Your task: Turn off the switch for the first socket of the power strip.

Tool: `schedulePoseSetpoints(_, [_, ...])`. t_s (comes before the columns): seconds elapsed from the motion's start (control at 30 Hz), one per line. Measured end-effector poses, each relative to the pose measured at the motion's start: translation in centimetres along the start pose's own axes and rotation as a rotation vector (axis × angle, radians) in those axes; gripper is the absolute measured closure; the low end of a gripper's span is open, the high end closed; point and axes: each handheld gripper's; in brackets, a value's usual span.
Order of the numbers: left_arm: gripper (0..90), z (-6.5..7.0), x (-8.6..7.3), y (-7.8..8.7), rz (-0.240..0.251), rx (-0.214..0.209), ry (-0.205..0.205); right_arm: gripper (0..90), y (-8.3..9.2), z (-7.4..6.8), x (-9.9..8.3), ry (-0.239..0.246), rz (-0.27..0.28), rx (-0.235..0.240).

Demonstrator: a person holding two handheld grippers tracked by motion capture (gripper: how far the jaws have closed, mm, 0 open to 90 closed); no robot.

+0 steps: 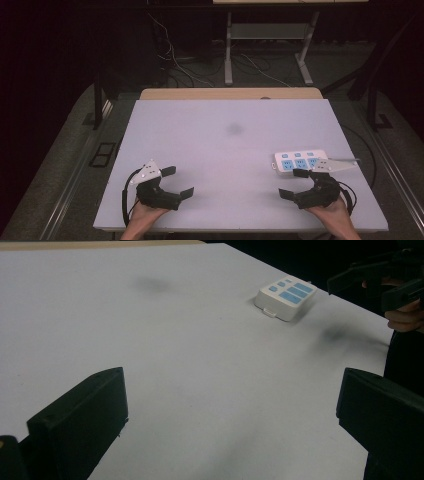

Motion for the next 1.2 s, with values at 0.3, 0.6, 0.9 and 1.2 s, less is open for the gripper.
schedulePoseSetpoints(0.3, [0.0, 0.0, -0.1, -0.1, -0.007, -0.006, -0.002, 0.7, 0.0, 0.1, 0.0, 0.006, -0.010, -0.001])
schedulePoseSetpoints(0.6, [0.0, -0.1, -0.1, -0.2, -0.012, -0.013, -0.002, 0.7, 0.1, 0.4, -0.1, -0.012, -0.019, -0.018])
schedulePoseSetpoints(0.9, [0.0, -0.1, -0.1, 0.0, -0.009, -0.013, 0.003, 0.7, 0.4, 0.4, -0.1, -0.015, -0.030, -0.026])
schedulePoseSetpoints(1.2, [0.0, -0.2, -0.2, 0.0, -0.008, -0.011, 0.010, 0.7, 1.0, 0.8, 0.1, -0.019, -0.044, -0.038])
Point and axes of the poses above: each handheld gripper's, and its own axes: y roughly backward along the jaws, x roughly out of its top, z roughly to its right, and after that the axes turned 3 degrees about -x, right-handed
